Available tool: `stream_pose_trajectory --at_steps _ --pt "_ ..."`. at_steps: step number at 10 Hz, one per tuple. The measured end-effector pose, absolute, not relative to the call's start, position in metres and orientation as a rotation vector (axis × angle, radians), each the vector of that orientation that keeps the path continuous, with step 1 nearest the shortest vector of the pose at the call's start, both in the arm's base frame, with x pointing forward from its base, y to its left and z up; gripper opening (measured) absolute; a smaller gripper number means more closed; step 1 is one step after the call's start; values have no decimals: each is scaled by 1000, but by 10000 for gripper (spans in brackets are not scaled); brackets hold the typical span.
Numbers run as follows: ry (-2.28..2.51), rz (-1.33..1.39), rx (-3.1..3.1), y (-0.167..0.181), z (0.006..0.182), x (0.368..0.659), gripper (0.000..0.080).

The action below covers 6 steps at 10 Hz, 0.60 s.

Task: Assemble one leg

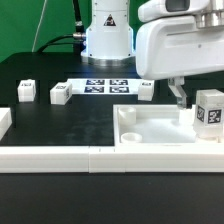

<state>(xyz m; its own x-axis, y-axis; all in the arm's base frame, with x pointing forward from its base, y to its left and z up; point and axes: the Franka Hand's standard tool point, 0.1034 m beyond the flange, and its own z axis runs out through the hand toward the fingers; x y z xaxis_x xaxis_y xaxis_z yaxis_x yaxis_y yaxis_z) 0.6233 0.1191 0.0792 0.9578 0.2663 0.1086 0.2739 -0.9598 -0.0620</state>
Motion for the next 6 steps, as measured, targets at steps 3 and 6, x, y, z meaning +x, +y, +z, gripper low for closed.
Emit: stream_pose_trajectory --at_steps 3,6 --pt "-417 -10 -3025 125 81 629 649" --pt "-416 -11 -3025 125 80 629 518"
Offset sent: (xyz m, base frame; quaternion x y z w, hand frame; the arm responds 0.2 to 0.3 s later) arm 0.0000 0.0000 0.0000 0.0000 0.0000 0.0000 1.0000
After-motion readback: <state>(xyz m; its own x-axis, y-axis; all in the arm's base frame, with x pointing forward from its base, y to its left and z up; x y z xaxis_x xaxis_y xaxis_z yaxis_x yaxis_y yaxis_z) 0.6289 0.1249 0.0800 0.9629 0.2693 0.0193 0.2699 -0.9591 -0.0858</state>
